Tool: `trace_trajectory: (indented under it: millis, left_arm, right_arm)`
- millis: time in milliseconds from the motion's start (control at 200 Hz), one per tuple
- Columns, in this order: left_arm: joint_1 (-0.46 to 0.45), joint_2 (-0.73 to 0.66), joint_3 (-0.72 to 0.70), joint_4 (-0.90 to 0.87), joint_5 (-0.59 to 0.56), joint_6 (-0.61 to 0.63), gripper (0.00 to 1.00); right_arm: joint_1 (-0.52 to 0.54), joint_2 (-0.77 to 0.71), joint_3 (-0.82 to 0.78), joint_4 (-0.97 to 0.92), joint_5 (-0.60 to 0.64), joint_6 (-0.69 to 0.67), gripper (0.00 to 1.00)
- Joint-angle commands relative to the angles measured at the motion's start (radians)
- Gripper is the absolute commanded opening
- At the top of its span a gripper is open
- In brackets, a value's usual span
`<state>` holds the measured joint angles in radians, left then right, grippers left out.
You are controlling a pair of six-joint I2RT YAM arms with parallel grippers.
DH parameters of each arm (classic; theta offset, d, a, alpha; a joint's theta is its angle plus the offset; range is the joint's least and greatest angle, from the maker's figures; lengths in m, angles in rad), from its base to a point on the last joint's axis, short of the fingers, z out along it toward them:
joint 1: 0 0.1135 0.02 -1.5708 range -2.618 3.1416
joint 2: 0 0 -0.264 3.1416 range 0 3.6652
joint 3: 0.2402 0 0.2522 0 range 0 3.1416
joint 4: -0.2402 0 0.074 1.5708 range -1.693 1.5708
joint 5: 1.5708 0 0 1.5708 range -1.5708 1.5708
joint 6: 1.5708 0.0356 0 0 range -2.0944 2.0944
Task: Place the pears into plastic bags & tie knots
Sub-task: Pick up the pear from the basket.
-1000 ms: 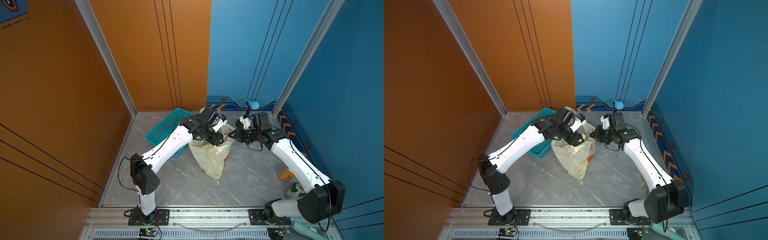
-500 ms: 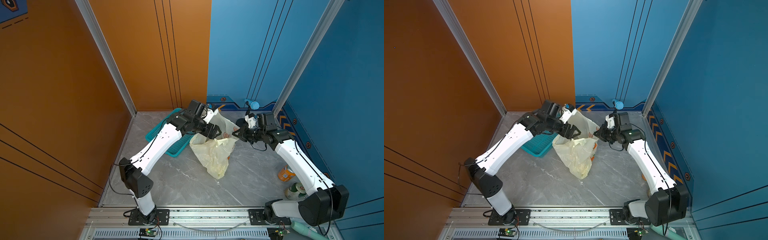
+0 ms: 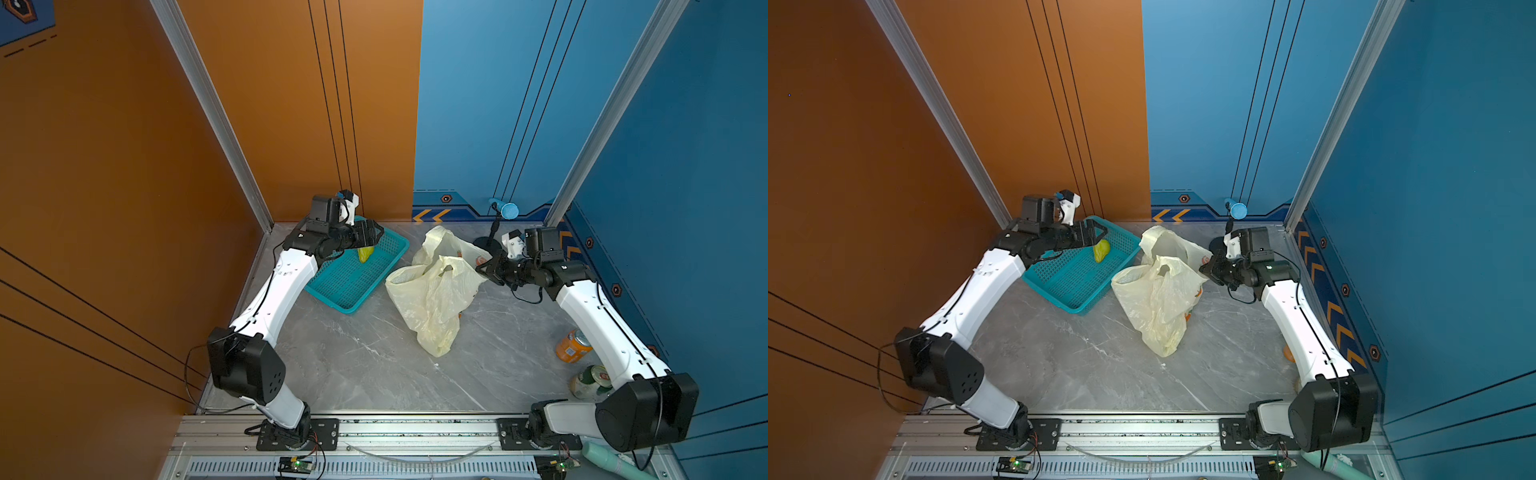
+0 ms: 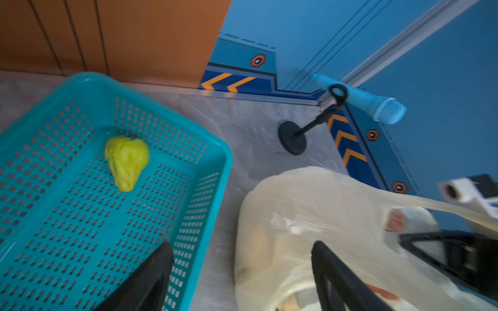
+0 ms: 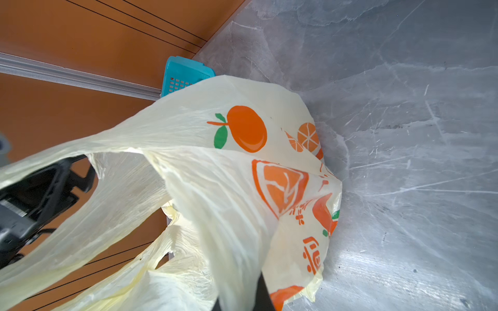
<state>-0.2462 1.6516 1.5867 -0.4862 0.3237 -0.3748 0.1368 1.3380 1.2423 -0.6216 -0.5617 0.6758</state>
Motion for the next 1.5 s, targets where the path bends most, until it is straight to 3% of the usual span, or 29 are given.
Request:
trace_trajectory:
  millis: [0,130,240,516,616,721,861,1051,1181,1357,1492]
  left_arm:
    - [0.016,0.127,0.036,-0.039,-0.137,0.02,0.82]
    - [0.016,0.323,0.152,-0.085,-0.305,0.072,0.83]
    - [0.02,0.47,0.254,-0.086,-0.382,0.091,0.85]
    - [0.022,0.743,0.5,-0.092,-0.41,0.109,0.85]
    - [0.024,0.799,0.548,-0.09,-0.416,0.109,0.78]
    - [0.032,0.81,0.556,-0.077,-0.4,0.096,0.61]
    - [0.021,0.713,0.473,-0.037,-0.386,0.1,0.46]
    - [0.005,0.435,0.266,0.049,-0.317,0.087,0.4]
    - [-0.013,0.24,0.199,0.055,-0.268,0.096,0.38]
    - [-0.095,0.059,0.242,0.009,-0.29,0.167,0.35]
    - [-0.212,-0.009,0.317,-0.018,-0.285,0.23,0.35]
  right_arm:
    - [-0.005,0.002,0.003,-0.033,-0.004,-0.027,0.0]
    - [-0.004,0.003,0.005,-0.033,-0.006,-0.026,0.0]
    - [0.0,0.002,0.005,-0.033,-0.002,-0.022,0.0]
    - [0.019,0.004,0.001,-0.023,0.016,-0.006,0.0]
    - [0.025,0.005,0.002,-0.021,0.019,-0.003,0.0]
    - [0.029,0.004,0.005,-0.02,0.022,-0.001,0.0]
    - [0.032,0.0,-0.001,-0.017,0.029,-0.001,0.0]
    - [0.034,0.002,-0.008,-0.004,0.026,0.001,0.0]
    - [0.039,0.005,-0.006,0.006,0.019,0.003,0.0]
    - [0.053,0.007,-0.001,0.016,0.011,0.002,0.0]
    - [0.066,0.01,0.002,0.026,0.009,0.009,0.0]
